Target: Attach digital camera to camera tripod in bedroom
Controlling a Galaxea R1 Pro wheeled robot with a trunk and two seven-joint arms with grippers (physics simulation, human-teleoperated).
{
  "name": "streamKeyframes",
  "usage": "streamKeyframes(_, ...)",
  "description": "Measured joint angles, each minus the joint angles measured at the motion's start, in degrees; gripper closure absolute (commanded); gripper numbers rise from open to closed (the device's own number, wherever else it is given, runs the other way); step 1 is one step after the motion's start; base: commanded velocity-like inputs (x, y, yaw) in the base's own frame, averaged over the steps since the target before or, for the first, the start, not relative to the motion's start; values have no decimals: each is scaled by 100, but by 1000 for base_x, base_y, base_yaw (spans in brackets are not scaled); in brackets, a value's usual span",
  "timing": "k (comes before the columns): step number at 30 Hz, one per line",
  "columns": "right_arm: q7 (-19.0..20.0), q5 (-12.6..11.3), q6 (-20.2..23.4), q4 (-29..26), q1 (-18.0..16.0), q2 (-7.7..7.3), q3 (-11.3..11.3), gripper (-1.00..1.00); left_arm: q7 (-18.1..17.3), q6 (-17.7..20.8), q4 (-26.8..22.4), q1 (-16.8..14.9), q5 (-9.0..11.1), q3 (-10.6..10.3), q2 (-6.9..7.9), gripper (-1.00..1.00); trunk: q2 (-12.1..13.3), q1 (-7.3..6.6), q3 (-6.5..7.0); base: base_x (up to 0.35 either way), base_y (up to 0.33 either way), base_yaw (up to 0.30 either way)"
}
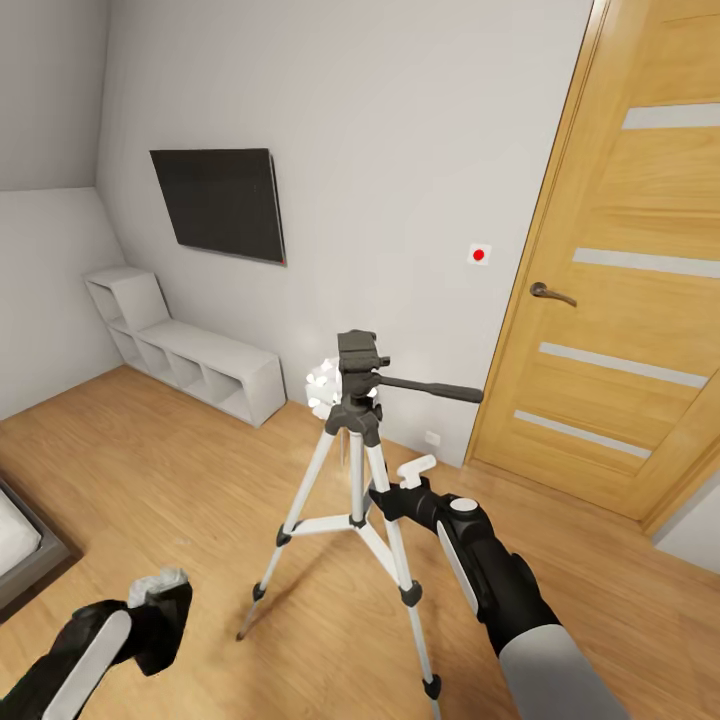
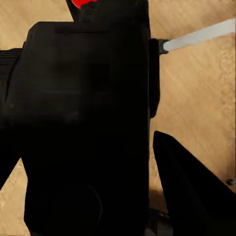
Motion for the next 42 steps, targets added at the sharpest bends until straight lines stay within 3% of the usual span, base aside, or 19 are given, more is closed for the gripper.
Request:
streamKeyframes(1,1,-4,9,6,1,0,1,100,134,154,-802,-13,119,48,0,100,-1,0,1,0,0,0)
streamKeyframes(4,0,-13,2,19,-1,0,2,100,518,899,-1078,-310,144,216,-26,100,-1,0,2,0,0,0)
streamKeyframes(7,0,-14,-1,24,-2,0,0,100,620,1194,-1185,-723,165,261,-36,100,-2,0,2,0,0,0)
streamKeyframes(9,-3,-17,-2,28,-1,0,-1,100,685,1385,-1173,-1190,174,284,-41,100,-2,0,3,0,0,0)
streamKeyframes(10,-7,-21,-4,30,-2,3,-1,100,785,1556,-730,-1688,194,300,-65,100,-1,0,0,0,0,0)
streamKeyframes(11,-8,-24,-5,30,-2,4,-1,100,816,1575,-666,-2351,153,303,-81,100,3,2,3,0,0,0)
streamKeyframes(12,-5,-19,-2,33,0,6,1,100,870,1579,-568,-2987,250,301,-143,100,-2,0,2,0,0,0)
streamKeyframes(14,-3,-20,-1,33,-1,7,0,100,929,1610,-266,-3369,218,302,-243,100,1,1,2,0,0,0)
streamKeyframes(15,2,-25,-1,33,0,5,2,100,1000,1627,479,-4017,231,301,-477,100,3,2,1,0,0,0)
streamKeyframes(16,0,-25,1,34,0,5,3,100,1072,1595,667,-4536,295,299,-715,100,0,1,2,0,0,0)
streamKeyframes(17,-1,-24,2,35,0,6,3,100,1291,1639,1305,-5188,88,299,-1100,100,0,0,2,0,0,0)
streamKeyframes(18,-1,-17,2,35,0,9,2,100,1520,1562,1710,-5554,260,297,-1412,100,-1,0,3,0,0,0)
streamKeyframes(20,4,-15,3,35,0,9,1,100,2047,1602,2143,-6164,126,297,-1824,100,-2,0,2,0,0,0)
streamKeyframes(22,1,-20,5,35,-1,6,3,100,2317,1618,2173,-6493,145,298,-1987,100,-1,0,2,0,0,0)
streamKeyframes(27,-4,-25,7,36,-1,6,5,100,2544,1630,2075,-6844,240,308,-2151,100,-3,-1,1,0,0,0)
streamKeyframes(32,-2,-22,7,36,-1,8,2,100,2610,1635,2016,-6915,255,314,-2240,100,-2,-1,1,0,0,0)
streamKeyframes(38,-1,-20,5,36,-1,8,2,100,2694,1600,1500,-6933,186,275,-2345,100,-3,-1,1,0,0,0)
streamKeyframes(42,-1,-20,4,36,-1,8,2,100,2777,1589,1412,-6956,175,228,-2386,100,-2,-1,1,0,0,0)
